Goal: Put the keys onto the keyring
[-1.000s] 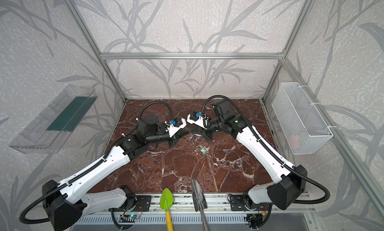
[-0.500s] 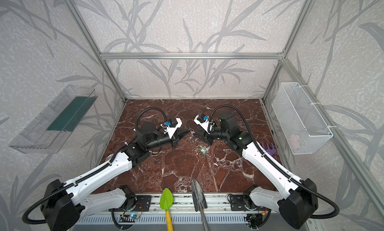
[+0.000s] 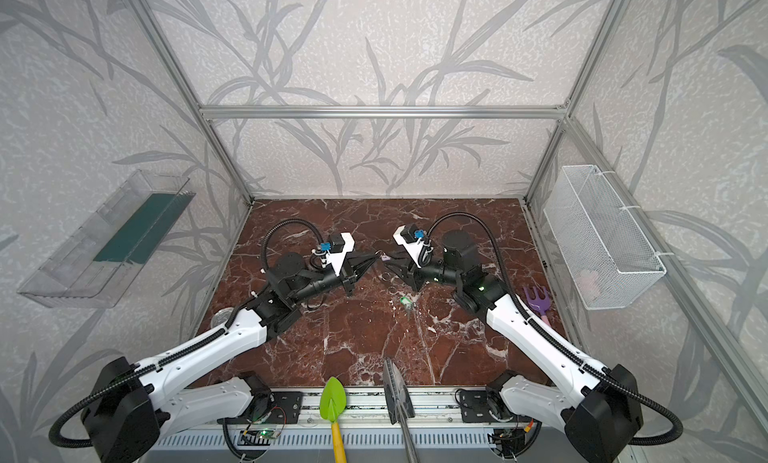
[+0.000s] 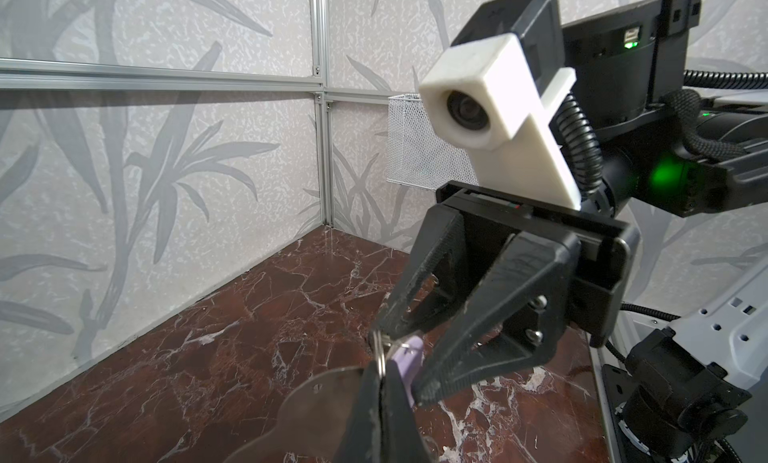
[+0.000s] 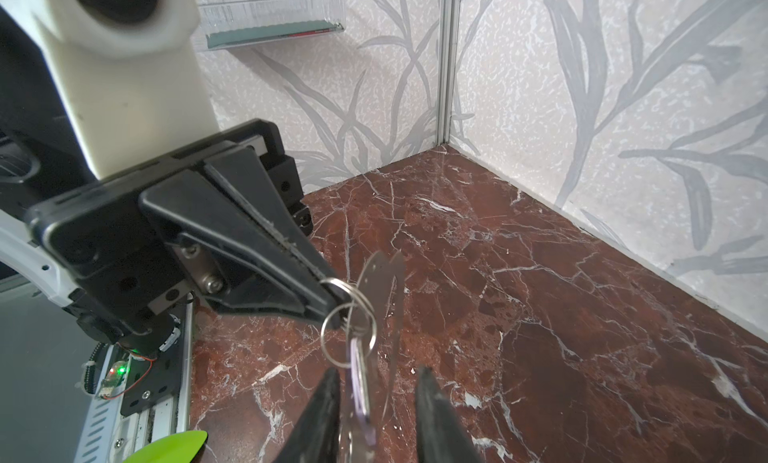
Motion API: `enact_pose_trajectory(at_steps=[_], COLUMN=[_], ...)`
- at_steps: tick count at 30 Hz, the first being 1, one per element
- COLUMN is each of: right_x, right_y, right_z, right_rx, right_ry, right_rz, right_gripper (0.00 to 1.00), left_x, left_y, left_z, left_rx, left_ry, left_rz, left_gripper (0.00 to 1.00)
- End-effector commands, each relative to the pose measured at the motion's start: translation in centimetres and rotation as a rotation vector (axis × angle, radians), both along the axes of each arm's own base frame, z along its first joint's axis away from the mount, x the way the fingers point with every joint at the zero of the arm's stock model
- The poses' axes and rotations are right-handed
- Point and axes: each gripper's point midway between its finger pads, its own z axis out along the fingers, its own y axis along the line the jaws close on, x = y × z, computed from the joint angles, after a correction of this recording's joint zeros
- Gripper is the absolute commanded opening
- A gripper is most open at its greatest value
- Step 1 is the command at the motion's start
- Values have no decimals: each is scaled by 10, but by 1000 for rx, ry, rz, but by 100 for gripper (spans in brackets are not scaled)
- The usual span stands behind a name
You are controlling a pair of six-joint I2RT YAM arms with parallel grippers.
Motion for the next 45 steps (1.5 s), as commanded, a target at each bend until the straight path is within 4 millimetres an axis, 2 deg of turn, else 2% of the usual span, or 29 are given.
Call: enact_pose_trajectory(at_steps=[1, 5, 11, 22, 28, 35, 37, 39, 41, 45], right_x=[-2, -3, -9, -31, -40, -31, -27, -26, -26, -24], right_y=[6, 4, 2, 13, 21, 19, 15, 11, 8, 1], right_z=[10, 8, 1, -10, -24, -31, -32, -31, -28, -23], right_rx=[28, 0, -65, -160, -205, -231, -239, -243, -242, -238], right_ry=[-27, -31, -35, -12, 45, 44, 29, 16, 4, -25], right_rz=[29, 30, 59, 214, 298, 249, 211, 188, 171, 132], right_gripper=[24, 10, 0, 0, 0, 0, 17, 28, 33, 34], left_x=[-7, -7, -8, -10, -10, -11, -12, -13, -14, -16], left_y=[2, 2, 3, 2, 3, 4, 5, 5, 6, 7], left_z=[21, 21, 22, 26, 27, 26, 26, 25, 26, 26], left_rx=[-56, -55, -58, -69, -74, -76, -75, -72, -74, -74], left_ry=[-45, -45, -50, -60, -62, -65, -68, -72, -76, -76], left_rz=[-13, -16, -16, -24, -23, -21, -20, -22, -23, -24], left_gripper=[0, 0, 0, 0, 0, 0, 0, 0, 0, 0])
